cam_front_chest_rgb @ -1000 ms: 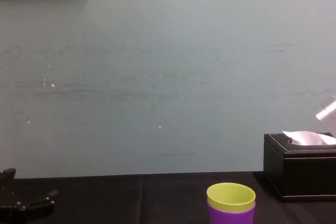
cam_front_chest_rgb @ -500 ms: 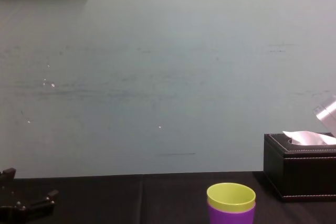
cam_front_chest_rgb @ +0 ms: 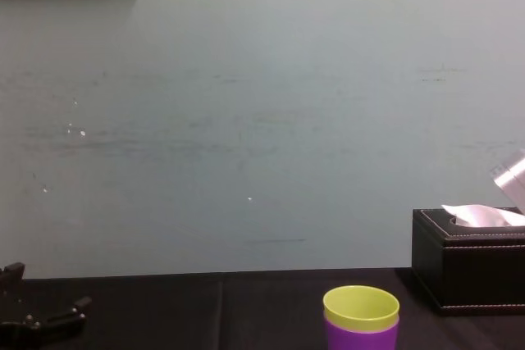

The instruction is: Stack the three plastic cups sequentially using one hand.

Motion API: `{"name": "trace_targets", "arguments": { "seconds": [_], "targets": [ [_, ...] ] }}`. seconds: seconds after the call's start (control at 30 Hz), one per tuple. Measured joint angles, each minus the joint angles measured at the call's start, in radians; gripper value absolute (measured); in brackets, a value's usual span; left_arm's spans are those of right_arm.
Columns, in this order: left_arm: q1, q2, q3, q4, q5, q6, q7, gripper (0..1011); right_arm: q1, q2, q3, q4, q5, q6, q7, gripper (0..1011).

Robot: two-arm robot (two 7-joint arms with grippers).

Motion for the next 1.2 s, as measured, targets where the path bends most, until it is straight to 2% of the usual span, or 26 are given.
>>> {"name": "trace_targets", "arguments": {
  "seconds": [0.67,0.83,0.97,1.1,1.2],
  "targets": [
    [0.000,0.000,0.000,0.000,0.000,0.000,0.000,1012,-0.001,0.002,0.000,-0.002,0.000,0.001,-0.001,729],
    [0.000,0.000,0.000,0.000,0.000,0.000,0.000,1011,-0.011,0.018,0.011,-0.043,0.010,0.009,-0.012,728],
    [0.000,0.000,0.000,0.000,0.000,0.000,0.000,1011,-0.015,0.039,0.020,-0.092,0.020,0.049,-0.032,729],
    [0.000,0.000,0.000,0.000,0.000,0.000,0.000,1011,-0.018,0.069,0.040,-0.166,0.051,0.143,-0.069,728],
    [0.000,0.000,0.000,0.000,0.000,0.000,0.000,1011,-0.020,0.088,0.059,-0.211,0.079,0.187,-0.095,728]
  ]
}}
